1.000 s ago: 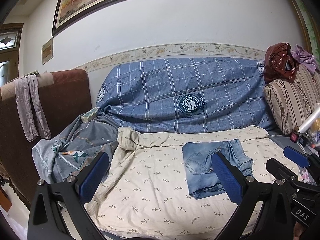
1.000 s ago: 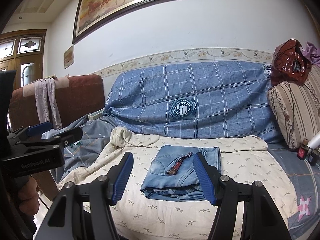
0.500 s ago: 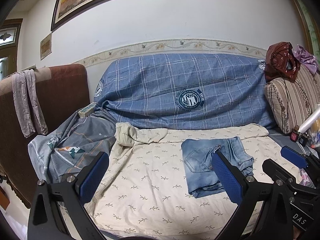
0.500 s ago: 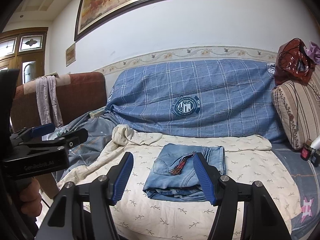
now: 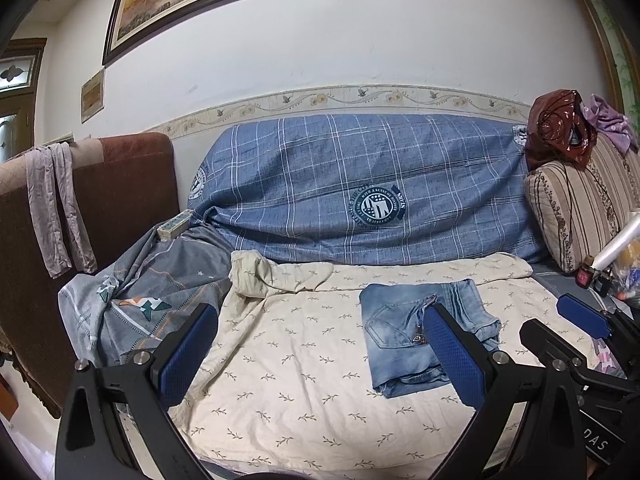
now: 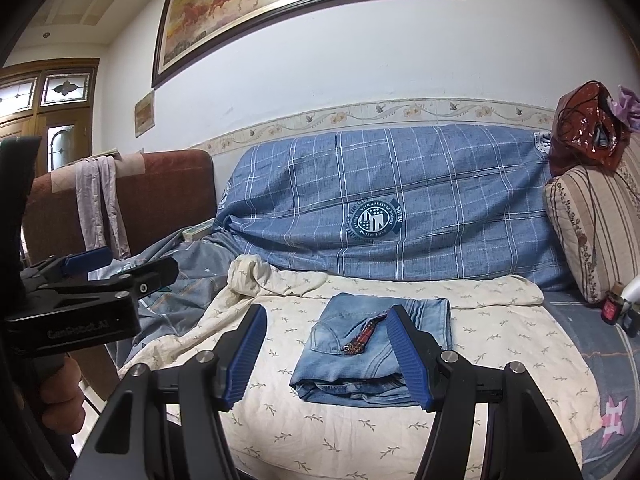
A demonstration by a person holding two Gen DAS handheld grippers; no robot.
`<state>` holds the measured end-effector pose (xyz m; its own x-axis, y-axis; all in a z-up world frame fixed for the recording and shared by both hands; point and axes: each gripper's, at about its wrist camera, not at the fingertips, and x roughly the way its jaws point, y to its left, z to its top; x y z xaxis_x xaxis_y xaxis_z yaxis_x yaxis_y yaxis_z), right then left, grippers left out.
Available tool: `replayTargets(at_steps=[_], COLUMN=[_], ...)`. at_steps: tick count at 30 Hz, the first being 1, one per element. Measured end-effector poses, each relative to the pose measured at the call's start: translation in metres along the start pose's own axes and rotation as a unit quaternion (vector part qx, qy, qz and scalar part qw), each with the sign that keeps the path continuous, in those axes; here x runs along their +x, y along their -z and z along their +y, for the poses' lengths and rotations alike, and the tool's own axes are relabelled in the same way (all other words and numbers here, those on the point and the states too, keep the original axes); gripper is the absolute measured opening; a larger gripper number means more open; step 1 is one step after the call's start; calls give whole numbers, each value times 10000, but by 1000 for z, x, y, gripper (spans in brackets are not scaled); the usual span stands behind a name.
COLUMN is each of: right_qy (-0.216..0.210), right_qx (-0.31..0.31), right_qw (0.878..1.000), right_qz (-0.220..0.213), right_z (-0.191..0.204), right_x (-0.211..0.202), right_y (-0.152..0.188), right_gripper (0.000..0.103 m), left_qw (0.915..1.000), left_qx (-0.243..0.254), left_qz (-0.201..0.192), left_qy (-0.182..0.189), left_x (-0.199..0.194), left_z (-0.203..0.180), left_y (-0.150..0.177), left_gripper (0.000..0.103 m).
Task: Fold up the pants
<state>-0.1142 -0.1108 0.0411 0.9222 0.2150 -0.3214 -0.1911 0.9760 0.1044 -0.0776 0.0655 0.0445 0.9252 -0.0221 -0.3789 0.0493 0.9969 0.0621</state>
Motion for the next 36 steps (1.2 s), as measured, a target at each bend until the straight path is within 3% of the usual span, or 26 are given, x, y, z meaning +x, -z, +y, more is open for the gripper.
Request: replayTargets(at_steps=[36], right_qy=[-49], right_qx=[-66], right_qw=[10000], right_qz=[43], right_z=[4], right_x=[4], right_y=[0], right_gripper=[66], left_qw=[9999], left_qx=[-49], left_qz=[-141], left_qy=[66], left_x=[-10], left_z=[2], left_y=[-6], left_gripper=[102])
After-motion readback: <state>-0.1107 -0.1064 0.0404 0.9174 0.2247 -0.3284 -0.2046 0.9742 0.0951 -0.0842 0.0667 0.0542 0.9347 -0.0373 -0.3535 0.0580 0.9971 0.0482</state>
